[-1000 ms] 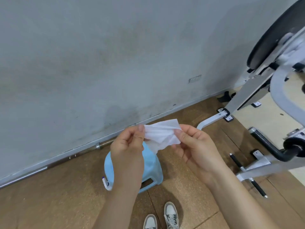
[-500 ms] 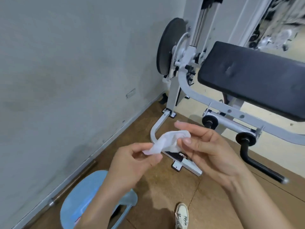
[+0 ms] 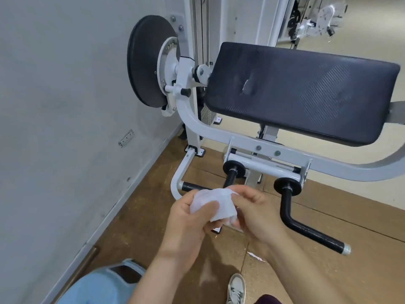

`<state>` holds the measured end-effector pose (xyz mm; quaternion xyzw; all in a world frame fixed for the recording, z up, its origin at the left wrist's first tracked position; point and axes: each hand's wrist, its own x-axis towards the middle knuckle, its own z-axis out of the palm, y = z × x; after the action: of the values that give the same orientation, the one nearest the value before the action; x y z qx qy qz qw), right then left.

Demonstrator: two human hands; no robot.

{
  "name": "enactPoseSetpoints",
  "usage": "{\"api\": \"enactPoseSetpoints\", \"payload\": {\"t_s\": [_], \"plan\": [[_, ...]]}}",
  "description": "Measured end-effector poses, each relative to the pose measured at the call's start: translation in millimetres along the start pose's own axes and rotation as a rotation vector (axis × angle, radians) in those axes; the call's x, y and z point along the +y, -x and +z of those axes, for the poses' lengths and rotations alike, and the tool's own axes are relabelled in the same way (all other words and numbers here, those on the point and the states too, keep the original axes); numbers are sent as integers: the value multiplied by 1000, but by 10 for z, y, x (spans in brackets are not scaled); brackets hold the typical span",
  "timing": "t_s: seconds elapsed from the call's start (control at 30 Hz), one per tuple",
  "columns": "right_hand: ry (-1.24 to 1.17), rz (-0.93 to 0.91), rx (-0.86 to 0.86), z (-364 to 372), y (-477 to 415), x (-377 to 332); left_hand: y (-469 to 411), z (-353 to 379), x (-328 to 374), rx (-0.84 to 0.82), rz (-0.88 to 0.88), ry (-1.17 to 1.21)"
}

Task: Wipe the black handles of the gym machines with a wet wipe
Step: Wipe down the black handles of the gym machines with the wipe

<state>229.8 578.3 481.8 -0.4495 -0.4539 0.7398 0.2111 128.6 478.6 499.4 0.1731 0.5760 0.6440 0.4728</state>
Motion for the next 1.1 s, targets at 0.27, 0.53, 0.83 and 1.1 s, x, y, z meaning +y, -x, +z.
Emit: {"api": "enactPoseSetpoints", "payload": {"t_s": [0.27, 0.53, 0.83, 1.1], "plan": [[-615, 289, -205, 90, -571, 170, -550, -22, -125, 204, -172, -36], [-254, 109, 95, 665, -1060, 461, -1190, -665, -158, 196, -133, -343], [785, -303, 489, 1294, -1719, 1170, -2010, -1495, -532, -124, 147, -959], [1061, -499, 530, 1367, -1844, 1670, -2252, -1848, -1025, -200, 465, -1095]]}}
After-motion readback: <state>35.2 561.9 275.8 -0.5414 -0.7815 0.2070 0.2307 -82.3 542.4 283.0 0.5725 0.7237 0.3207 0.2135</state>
